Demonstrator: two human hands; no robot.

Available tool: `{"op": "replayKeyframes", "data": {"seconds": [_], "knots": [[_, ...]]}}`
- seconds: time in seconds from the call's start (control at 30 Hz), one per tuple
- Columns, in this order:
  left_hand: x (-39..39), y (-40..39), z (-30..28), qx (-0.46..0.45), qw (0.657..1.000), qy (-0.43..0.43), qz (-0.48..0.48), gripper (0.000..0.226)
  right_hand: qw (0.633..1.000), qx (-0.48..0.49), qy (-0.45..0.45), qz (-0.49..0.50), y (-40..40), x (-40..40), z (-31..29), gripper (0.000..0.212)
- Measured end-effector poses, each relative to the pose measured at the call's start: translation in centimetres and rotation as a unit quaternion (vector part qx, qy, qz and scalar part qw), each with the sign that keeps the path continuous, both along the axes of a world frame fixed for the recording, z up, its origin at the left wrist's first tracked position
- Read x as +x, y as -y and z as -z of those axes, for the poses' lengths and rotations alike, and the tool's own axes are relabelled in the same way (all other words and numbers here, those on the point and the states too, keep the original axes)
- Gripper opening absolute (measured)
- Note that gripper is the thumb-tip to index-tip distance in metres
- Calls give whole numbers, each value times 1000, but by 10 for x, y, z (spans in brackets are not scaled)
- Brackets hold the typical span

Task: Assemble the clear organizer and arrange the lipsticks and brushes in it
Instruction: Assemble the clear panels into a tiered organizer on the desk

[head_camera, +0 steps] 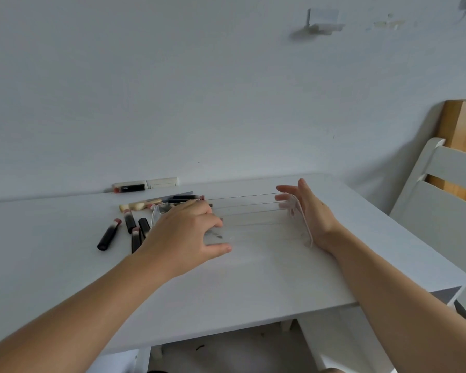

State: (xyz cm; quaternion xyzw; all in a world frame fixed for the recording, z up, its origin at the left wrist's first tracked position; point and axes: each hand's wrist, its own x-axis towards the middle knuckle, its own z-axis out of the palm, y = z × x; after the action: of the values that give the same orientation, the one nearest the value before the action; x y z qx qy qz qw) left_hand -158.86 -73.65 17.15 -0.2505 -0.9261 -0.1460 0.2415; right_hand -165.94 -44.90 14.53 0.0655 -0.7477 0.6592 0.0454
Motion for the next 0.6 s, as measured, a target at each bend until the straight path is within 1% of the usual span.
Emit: {"op": "replayKeyframes", "data": {"seconds": [0.2,0.3,0.5,0.6], "knots": [[2,0,6,30,1000,1,-1,47,1000,-1,0,-1,0,0,1,64],[1,-2,8,39,999,5,8,48,1000,0,2,0,0,1,0,66],[3,-5,13,16,1000,-22,0,44,1000,14,1,2,-3,1,-1,67],[4,-5,16,3,999,-42,2,45,1000,20,-3,6,0,2,0,60]]}}
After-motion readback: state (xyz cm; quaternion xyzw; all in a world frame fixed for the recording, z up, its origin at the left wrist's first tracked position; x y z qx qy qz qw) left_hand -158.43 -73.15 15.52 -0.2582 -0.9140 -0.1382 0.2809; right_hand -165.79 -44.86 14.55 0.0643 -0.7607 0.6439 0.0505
